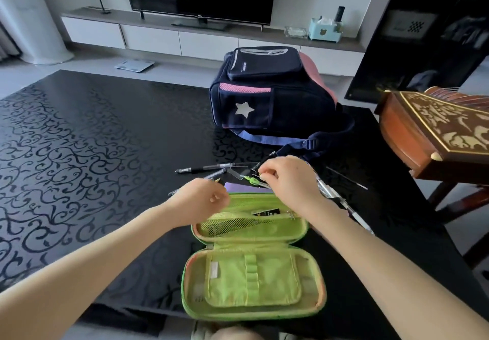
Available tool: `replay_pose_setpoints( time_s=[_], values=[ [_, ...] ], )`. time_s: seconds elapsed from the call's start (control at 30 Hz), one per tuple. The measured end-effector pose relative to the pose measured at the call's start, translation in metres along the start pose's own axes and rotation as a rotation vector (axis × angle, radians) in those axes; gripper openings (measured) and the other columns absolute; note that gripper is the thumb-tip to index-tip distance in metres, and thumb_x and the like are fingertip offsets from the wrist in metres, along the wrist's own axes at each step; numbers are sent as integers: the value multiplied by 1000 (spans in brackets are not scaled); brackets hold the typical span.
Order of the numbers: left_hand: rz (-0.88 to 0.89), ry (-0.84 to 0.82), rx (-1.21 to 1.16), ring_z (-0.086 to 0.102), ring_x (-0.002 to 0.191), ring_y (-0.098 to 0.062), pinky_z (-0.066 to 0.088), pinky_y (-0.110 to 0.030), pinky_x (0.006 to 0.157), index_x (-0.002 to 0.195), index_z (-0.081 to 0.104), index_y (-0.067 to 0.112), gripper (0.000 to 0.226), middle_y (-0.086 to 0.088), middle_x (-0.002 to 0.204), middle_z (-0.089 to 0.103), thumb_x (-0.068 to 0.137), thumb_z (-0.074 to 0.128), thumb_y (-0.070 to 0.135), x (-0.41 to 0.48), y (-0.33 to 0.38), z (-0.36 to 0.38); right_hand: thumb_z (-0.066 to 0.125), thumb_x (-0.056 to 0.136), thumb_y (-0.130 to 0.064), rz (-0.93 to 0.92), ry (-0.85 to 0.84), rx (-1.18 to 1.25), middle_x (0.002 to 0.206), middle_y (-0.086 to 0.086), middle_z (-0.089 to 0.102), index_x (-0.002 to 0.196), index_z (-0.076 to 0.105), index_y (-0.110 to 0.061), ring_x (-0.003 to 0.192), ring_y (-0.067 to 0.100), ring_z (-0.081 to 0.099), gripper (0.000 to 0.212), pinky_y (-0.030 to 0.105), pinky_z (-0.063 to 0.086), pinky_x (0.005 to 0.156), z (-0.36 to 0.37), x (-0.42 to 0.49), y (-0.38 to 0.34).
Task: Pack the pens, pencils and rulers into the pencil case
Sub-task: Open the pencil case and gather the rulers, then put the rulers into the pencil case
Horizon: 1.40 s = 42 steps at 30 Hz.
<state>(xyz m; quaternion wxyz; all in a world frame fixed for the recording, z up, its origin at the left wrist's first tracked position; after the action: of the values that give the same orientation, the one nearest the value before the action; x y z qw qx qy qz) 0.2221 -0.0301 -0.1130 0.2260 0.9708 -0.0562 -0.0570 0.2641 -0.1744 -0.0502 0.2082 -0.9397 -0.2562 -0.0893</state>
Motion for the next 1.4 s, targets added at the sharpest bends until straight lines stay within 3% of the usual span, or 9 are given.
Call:
replay_pose_setpoints(
  time_s=[0.13, 0.27, 0.37, 0.5, 0.7, 0.87, 1.07, 1.3, 1.4],
  values=[
    [-68, 233, 206, 55, 98, -25, 46, -34, 84, 97, 69, 20, 20, -2, 104, 63, 88, 51, 22, 27, -34, -11, 62, 87, -28, 64, -166, -105, 96, -2, 68, 100, 69, -20, 100, 21, 54, 17, 31, 43, 77, 47, 49, 21],
    [10, 299, 247, 59, 92, -30, 48, -36, 79, 85, 72, 27, 41, 0, 108, 68, 86, 34, 42, 60, -47, -9, 65, 83, -36, 4, -338, -180, 96, -4, 68, 97, 70, -24, 104, 20, 50, 19, 31, 42, 76, 92, 73, 18],
    [-16, 177, 222, 51, 121, -23, 41, -39, 100, 107, 68, 28, 43, 4, 131, 57, 92, 31, 46, 83, -59, 6, 65, 81, -42, -22, -350, -255, 109, -1, 65, 117, 62, -22, 108, 22, 47, 41, 34, 41, 80, 111, 85, 17],
    [-60, 183, 156, 39, 133, -14, 35, -34, 107, 122, 59, 30, 42, 8, 141, 46, 94, 31, 46, 90, -80, 12, 70, 71, -55, 43, -435, -305, 121, 3, 54, 126, 54, -18, 116, 27, 43, 68, 37, 39, 91, 121, 104, 33],
    [-178, 245, 138, 28, 139, -17, 24, -40, 112, 130, 51, 26, 38, 4, 148, 37, 96, 38, 38, 82, -98, 13, 77, 67, -45, 69, -561, -265, 103, 5, 63, 102, 66, -8, 103, 26, 51, 52, 37, 42, 81, 134, 116, 31],
    [-228, 245, 132, 26, 140, -19, 22, -44, 109, 129, 52, 24, 38, 3, 149, 36, 96, 38, 38, 78, -100, 11, 83, 59, -31, 254, -672, -94, 76, 3, 51, 75, 52, -12, 71, 21, 50, 40, 33, 40, 65, 145, 114, 43],
    [-192, 182, 45, 23, 141, -24, 17, -46, 113, 127, 54, 26, 36, 6, 148, 36, 94, 43, 38, 77, -96, 18, 72, 67, 3, 496, -373, 426, 80, 2, 59, 89, 66, -1, 82, 23, 60, 24, 43, 50, 88, 151, 105, 64],
    [-137, 190, -7, 23, 140, -28, 17, -46, 114, 123, 58, 22, 34, -1, 148, 36, 93, 48, 34, 71, -84, 8, 68, 78, 0, 426, 0, 785, 85, 3, 68, 85, 70, -11, 78, 10, 63, 14, 13, 49, 71, 94, 95, 67],
    [-14, 343, -14, 46, 126, -28, 33, -39, 105, 105, 69, 20, 24, -6, 132, 56, 88, 57, 31, 55, -61, -11, 69, 79, -1, 412, 56, 873, 83, 7, 70, 88, 70, -10, 67, 9, 65, 13, 12, 51, 64, 65, 81, 67]
  ],
)
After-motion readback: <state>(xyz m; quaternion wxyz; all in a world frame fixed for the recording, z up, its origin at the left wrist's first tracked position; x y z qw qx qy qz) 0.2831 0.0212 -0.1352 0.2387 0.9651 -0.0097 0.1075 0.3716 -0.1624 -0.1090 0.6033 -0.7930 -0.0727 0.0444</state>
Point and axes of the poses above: each hand's wrist, its own x-axis towards the middle knuckle, its own z-axis out of the palm, y = z × x, the point moved 9 cm from there along x, towards the middle knuckle
